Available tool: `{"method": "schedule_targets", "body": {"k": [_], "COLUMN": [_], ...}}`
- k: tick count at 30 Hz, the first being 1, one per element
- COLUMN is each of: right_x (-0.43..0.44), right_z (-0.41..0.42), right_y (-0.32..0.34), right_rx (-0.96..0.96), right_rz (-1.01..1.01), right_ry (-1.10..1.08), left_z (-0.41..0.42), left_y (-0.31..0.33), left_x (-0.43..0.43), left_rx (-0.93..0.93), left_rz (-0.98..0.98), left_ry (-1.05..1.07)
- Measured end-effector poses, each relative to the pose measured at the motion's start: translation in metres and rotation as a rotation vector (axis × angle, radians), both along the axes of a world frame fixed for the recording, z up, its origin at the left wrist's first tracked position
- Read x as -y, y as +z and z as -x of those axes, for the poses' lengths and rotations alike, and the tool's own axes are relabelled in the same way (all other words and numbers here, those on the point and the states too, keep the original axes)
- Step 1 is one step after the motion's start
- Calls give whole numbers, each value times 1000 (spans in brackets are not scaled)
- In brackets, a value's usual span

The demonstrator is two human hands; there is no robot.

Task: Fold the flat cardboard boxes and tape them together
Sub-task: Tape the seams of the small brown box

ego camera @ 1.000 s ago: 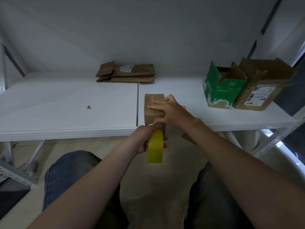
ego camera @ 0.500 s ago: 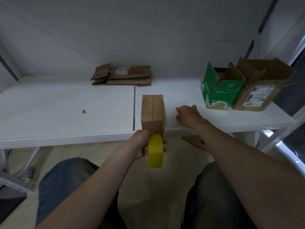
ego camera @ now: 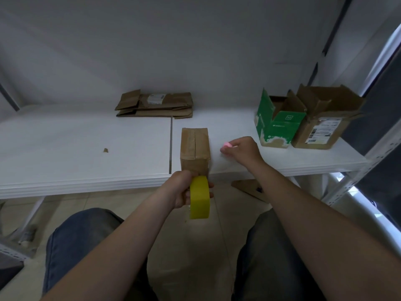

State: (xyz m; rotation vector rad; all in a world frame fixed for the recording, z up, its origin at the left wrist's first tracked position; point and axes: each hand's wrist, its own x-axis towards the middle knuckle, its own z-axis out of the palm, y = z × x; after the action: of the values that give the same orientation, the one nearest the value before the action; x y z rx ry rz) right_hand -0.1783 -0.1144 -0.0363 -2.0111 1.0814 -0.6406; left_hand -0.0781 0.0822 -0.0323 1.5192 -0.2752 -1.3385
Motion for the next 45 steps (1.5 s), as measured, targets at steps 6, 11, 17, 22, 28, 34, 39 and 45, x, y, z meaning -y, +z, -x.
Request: {"method": "schedule_targets", "body": {"k": [6,11,17,22,28,34,39,45], "right_x": [-27,-35,-37,-41,-44,-48,-53,-53], "right_z": [12,16,17,16,11,13,18,16], "right_y": [35,43,44,50,49,53,58,54], "right_rx": [334,430,393,430,325,366,383,379], "right_rz": [-312,-449,-532,-608,-475,-488,-580,-552], "right_ry": [70,103,136,182,195,145,294,376], "left_z": [5,8,9,9,7,6,5,7], "left_y": [3,5,5,4,3,3,2,2], "left_x": [0,-4,-6,-6,-6,-4,-3,-3], "left_rx": [2,7,6,4,6,1,0,0], "left_rz": [5,9,14,14,15,11,20,18], "left_ry": [11,9,10,7,8,11,8,8]}}
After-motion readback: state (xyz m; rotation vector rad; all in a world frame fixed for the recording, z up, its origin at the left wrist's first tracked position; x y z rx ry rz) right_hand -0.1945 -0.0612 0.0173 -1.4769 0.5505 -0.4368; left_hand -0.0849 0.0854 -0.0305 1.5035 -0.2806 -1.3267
